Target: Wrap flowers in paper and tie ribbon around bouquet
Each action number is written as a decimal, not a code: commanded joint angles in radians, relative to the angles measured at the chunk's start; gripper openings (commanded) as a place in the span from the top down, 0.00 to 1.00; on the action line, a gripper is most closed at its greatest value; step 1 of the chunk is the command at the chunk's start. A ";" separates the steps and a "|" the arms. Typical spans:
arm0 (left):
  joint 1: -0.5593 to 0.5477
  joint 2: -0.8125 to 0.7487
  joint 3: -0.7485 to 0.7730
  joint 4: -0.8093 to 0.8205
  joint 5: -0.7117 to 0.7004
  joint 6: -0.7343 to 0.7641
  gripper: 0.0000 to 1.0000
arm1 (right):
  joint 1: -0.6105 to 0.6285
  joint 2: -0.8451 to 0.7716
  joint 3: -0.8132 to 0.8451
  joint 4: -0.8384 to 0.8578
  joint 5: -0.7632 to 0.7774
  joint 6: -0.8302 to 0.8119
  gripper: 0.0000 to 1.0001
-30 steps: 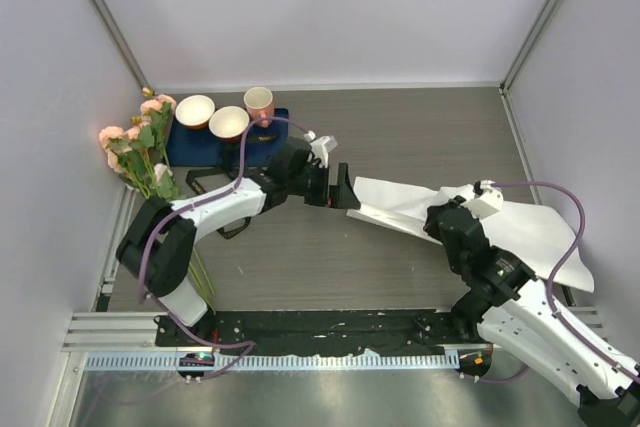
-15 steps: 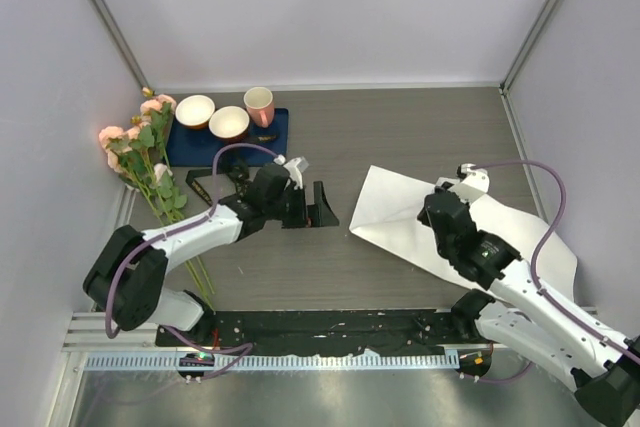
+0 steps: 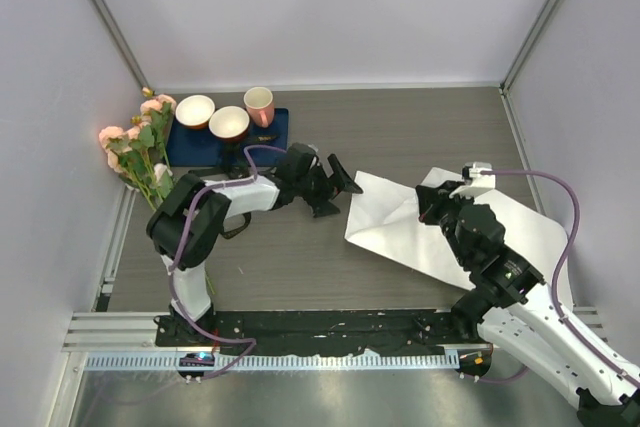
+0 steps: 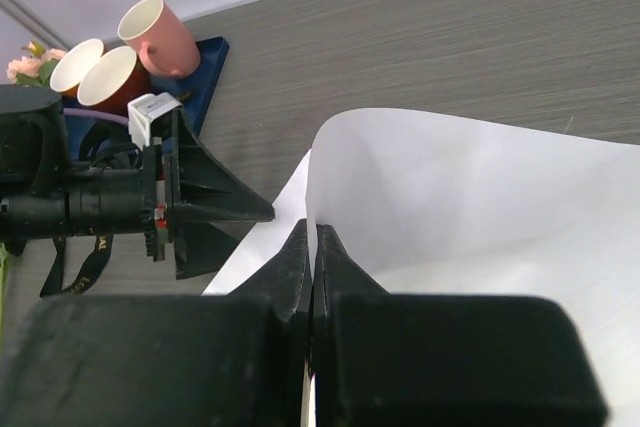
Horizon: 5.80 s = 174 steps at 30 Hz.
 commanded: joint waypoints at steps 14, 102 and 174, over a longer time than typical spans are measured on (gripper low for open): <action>0.005 0.290 0.150 0.627 0.036 -0.216 0.97 | -0.002 0.031 -0.015 0.047 -0.043 -0.062 1.00; 0.010 -0.148 -0.204 -0.222 -0.483 0.259 0.23 | -0.284 1.020 0.216 0.126 -0.466 0.125 0.55; 0.892 -0.267 0.005 -0.742 -0.656 0.708 0.59 | 0.113 0.764 0.217 0.337 -0.776 -0.002 0.18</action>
